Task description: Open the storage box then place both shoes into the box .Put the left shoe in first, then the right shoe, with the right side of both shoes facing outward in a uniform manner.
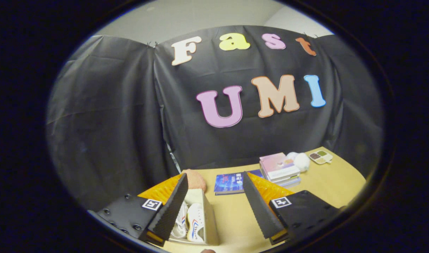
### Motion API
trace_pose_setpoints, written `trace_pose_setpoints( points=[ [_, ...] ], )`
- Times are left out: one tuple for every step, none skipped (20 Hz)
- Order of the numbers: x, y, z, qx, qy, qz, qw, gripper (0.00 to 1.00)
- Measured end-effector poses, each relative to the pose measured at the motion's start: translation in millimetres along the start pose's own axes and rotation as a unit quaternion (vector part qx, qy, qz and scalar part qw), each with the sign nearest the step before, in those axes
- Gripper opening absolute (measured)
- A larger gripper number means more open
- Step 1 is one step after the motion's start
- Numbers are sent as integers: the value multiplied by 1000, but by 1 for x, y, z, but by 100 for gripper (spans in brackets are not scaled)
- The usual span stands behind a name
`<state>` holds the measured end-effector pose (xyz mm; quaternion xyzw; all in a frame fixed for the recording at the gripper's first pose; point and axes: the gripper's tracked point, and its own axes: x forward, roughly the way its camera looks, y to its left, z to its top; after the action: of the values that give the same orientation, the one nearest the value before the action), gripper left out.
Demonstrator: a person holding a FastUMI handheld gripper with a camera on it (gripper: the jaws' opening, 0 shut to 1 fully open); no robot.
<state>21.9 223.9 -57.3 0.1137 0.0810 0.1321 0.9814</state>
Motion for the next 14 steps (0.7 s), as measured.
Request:
trace_pose_setpoints(
  points=[
    [-5, -7, 8, -1, -9, 1, 1000, 97],
    [-8, -13, 17, -6, -18, 2, 1000, 97],
    [-11, -19, 25, -15, -27, 3, 1000, 97],
    [-13, -25, 32, -25, -34, 3, 999, 97],
    [-15, -31, 38, -34, -37, 2, 999, 97],
    [-16, -36, 42, -43, -39, 1, 998, 97],
    [-16, -41, 45, -54, -38, -1, 998, 97],
    [-17, -49, 49, -66, -36, -6, 997, 97],
    [-18, -56, 52, -78, -36, -12, 996, 97],
    [-18, -61, 56, -86, -37, -15, 996, 97],
    [-19, -65, 60, -91, -38, -18, 995, 97],
    [-20, -71, 66, -95, -40, -21, 994, 97],
    [-23, -75, 71, -96, -43, -26, 994, 97],
    [-24, -79, 75, -95, -45, -28, 994, 97]
  ],
)
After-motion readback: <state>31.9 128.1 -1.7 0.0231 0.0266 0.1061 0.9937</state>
